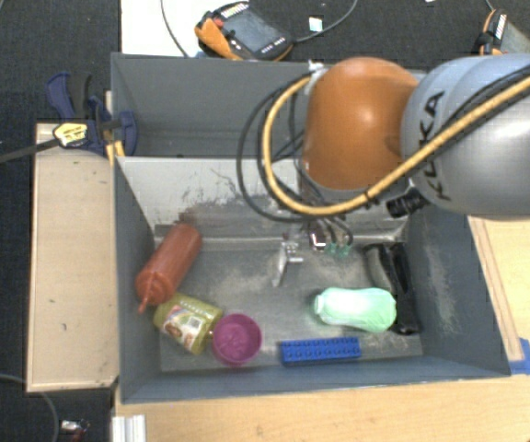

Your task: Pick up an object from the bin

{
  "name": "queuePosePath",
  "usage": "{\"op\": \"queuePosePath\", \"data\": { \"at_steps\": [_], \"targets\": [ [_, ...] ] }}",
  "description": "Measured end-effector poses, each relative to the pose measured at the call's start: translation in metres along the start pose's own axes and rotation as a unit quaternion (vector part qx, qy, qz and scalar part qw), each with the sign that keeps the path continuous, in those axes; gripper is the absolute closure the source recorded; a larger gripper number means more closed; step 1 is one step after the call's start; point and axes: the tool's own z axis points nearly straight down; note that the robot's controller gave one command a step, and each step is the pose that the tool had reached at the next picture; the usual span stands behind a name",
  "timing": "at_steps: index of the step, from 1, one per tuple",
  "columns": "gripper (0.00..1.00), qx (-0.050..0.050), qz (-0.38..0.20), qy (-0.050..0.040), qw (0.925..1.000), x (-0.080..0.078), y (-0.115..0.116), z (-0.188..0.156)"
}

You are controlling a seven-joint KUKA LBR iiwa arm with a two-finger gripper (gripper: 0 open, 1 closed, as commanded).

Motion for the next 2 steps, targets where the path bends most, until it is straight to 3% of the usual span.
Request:
{"op": "queuePosePath", "data": {
  "at_steps": [1,2],
  "targets": [
    [0.0,0.0,0.003,-0.0039,1.0,-0.002,-0.001,-0.004],
    [0.0,0.0,-0.108,-0.0052,0.9941,0.042,0.046,0.084]
  ]
}}
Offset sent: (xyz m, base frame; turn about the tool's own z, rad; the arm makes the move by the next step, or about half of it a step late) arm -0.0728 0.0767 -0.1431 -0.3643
